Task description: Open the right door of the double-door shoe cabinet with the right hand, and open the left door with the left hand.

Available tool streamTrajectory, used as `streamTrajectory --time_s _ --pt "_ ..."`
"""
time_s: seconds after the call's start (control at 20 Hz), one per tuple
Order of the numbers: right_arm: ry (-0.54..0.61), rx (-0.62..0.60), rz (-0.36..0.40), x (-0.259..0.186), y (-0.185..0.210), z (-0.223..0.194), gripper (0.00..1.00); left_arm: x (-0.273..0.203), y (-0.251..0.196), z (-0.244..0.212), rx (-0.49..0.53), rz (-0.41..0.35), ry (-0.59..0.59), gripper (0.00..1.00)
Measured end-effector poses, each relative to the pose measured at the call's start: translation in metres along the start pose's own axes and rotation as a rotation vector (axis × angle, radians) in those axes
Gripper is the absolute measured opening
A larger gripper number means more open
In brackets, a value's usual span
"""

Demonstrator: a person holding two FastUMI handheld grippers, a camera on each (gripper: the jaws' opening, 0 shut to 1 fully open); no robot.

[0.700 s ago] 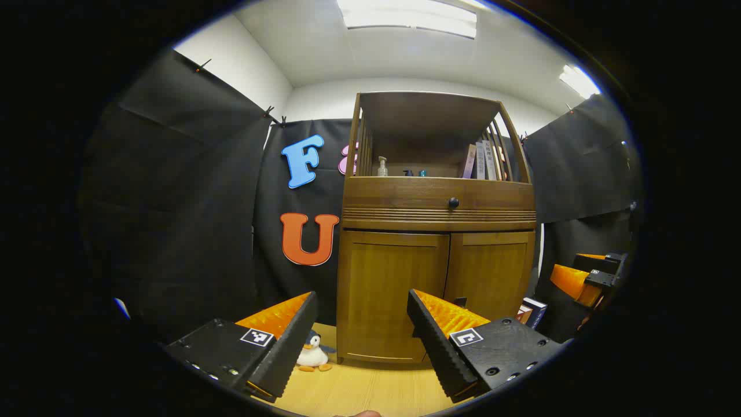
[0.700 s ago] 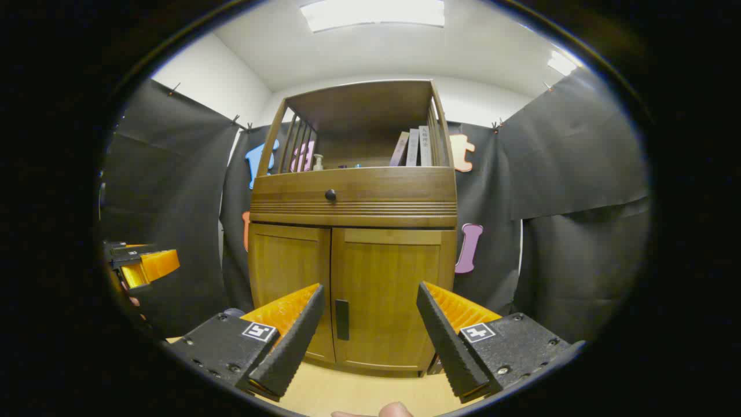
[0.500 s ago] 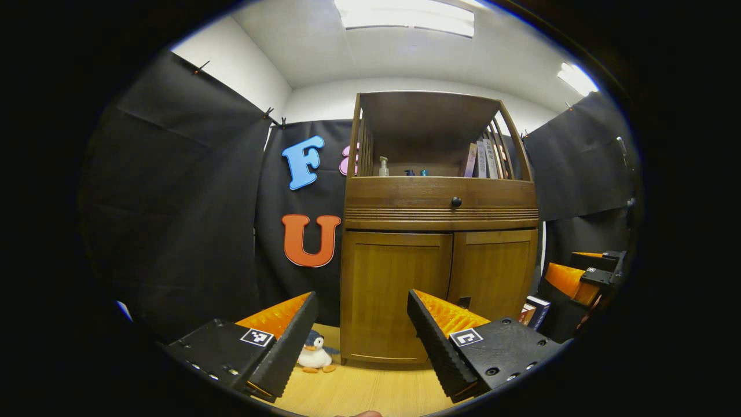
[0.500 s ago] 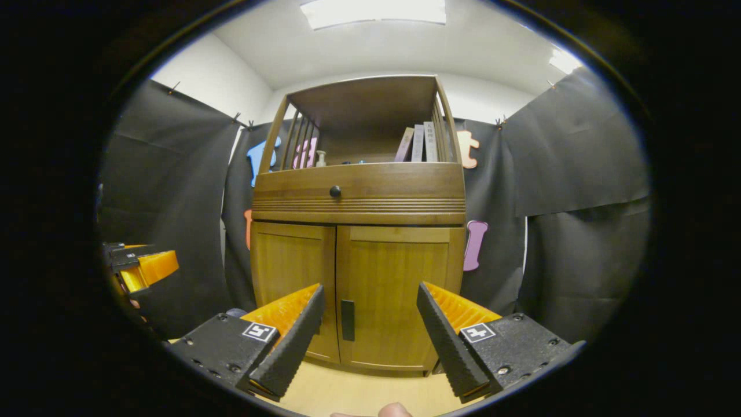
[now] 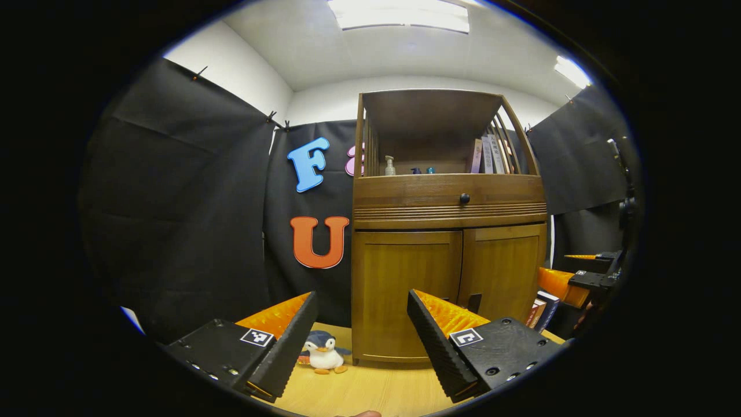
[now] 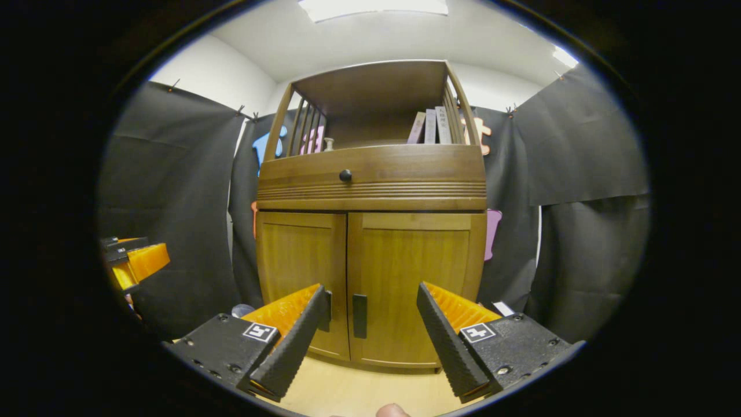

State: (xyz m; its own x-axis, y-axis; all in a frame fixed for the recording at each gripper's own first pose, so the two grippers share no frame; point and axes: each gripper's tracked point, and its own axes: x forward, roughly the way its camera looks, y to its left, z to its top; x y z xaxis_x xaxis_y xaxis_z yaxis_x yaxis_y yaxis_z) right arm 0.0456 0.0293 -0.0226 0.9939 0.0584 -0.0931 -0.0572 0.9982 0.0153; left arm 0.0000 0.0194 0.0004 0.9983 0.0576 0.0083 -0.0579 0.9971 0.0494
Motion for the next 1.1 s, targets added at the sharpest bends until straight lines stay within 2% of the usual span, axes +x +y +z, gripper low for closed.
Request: streamTrajectory --time_s 0.2,0.25,0.3,0.35,0.4,0.45,0.55,0.6,0.65,0.7,0.85,1.1 --pt "0.041 0.001 -0.001 0.023 0.004 -0.011 0.99 -0.006 0.014 -0.003 -0.010 0.035 -0.002 1.00" --pt "0.057 0.004 -0.003 0.033 0.005 -0.017 0.99 -0.007 0.017 -0.005 -0.009 0.041 0.001 0.95" --pt "0.084 0.011 -0.005 0.040 0.006 -0.024 1.00 -0.008 0.022 -0.006 -0.008 0.050 0.002 0.95" --pt "0.112 0.016 -0.003 0.047 0.009 -0.034 1.00 -0.010 0.026 -0.007 -0.009 0.058 0.003 1.00" --pt "0.147 0.019 -0.010 0.055 0.009 -0.043 0.98 -0.011 0.029 -0.009 -0.011 0.065 0.005 1.00" --pt "0.183 0.019 -0.007 0.063 0.011 -0.053 0.98 -0.012 0.034 -0.011 -0.012 0.073 0.010 0.95" --pt "0.225 0.020 -0.010 0.080 0.012 -0.066 0.98 -0.014 0.042 -0.016 -0.011 0.092 0.017 0.95" --pt "0.232 0.020 -0.013 0.090 0.013 -0.071 0.96 -0.015 0.047 -0.017 -0.009 0.105 0.024 1.00" --pt "0.251 0.013 -0.023 0.101 0.013 -0.080 0.96 -0.015 0.052 -0.019 -0.010 0.118 0.030 1.00" --pt "0.264 0.015 -0.029 0.110 0.011 -0.088 0.94 -0.017 0.056 -0.020 -0.013 0.127 0.033 0.95" --pt "0.302 0.011 -0.044 0.139 0.012 -0.107 0.91 -0.019 0.066 -0.023 -0.013 0.157 0.041 0.95" --pt "0.337 0.013 -0.043 0.172 0.016 -0.130 0.77 -0.022 0.077 -0.028 0.023 0.200 0.062 0.95"
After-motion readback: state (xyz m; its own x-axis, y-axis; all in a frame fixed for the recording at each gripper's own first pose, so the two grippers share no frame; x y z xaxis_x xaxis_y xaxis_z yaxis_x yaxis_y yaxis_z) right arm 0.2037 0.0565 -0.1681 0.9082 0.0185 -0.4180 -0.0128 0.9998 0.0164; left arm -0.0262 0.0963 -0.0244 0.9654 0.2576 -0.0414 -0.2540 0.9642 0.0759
